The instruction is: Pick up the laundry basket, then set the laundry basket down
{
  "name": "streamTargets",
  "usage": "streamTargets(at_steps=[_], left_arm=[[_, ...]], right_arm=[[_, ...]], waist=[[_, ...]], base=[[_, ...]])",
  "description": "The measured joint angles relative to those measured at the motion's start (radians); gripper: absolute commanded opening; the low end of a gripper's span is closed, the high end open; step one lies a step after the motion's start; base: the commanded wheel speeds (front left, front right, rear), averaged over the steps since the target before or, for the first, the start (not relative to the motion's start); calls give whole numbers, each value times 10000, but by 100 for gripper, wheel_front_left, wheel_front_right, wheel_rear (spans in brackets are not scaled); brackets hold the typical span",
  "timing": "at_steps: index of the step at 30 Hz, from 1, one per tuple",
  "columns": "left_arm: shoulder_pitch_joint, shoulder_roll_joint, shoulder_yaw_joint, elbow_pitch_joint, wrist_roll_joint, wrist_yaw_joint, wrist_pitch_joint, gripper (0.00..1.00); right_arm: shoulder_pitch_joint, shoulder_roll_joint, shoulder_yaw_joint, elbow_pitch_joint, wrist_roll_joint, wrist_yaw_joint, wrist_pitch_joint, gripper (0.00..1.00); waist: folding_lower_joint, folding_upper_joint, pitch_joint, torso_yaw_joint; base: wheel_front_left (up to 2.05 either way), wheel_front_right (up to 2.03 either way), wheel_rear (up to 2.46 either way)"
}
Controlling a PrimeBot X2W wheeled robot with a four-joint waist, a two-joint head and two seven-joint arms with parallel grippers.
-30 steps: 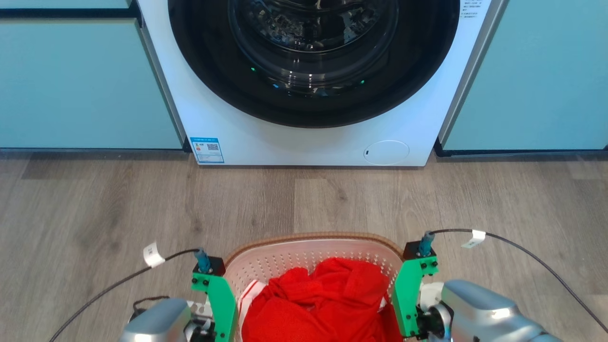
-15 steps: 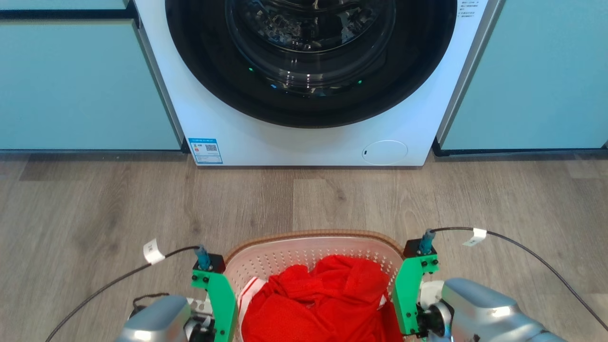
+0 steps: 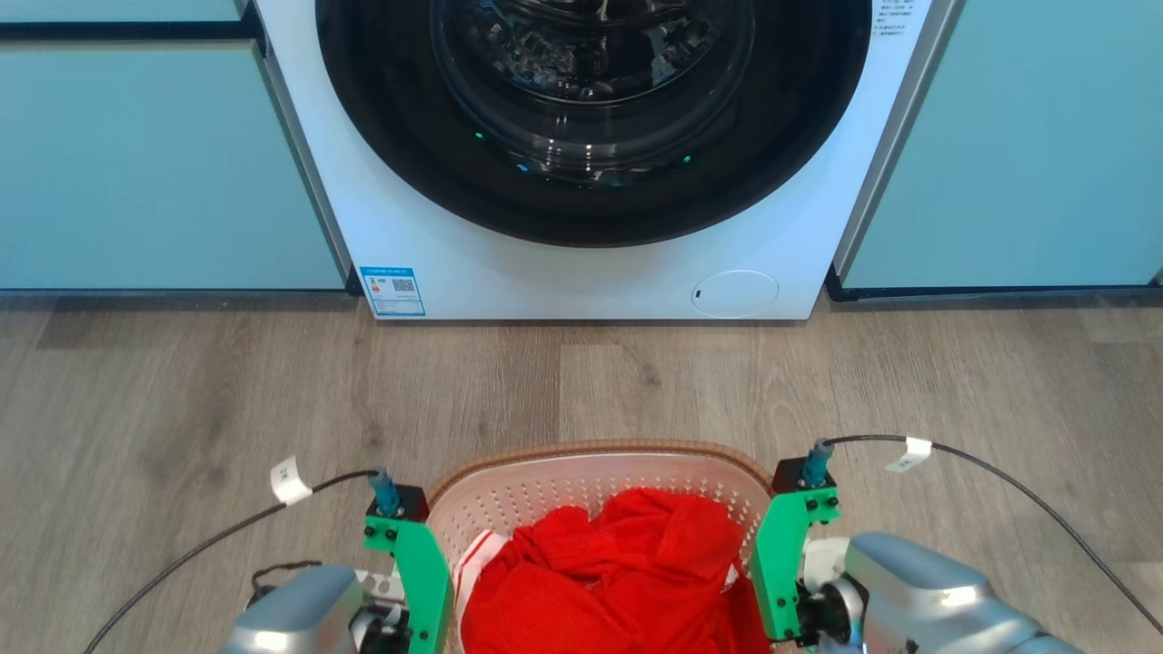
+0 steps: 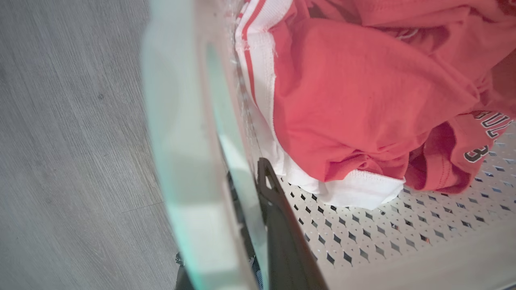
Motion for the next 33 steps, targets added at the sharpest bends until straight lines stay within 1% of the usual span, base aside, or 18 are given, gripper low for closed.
streamTargets(at_steps=[25, 33], left_arm=[[-6, -10, -215, 71, -209, 0, -73, 0], [-21, -25, -222, 123, -247, 0, -209, 0]], right_arm=[[-2, 0, 111, 2, 98, 0, -13, 0], [-48, 0, 132, 2, 107, 0, -128, 0]], waist=[[0, 0, 6, 29], [0, 0, 186, -25]], base=[[0, 0, 0], [0, 0, 0]])
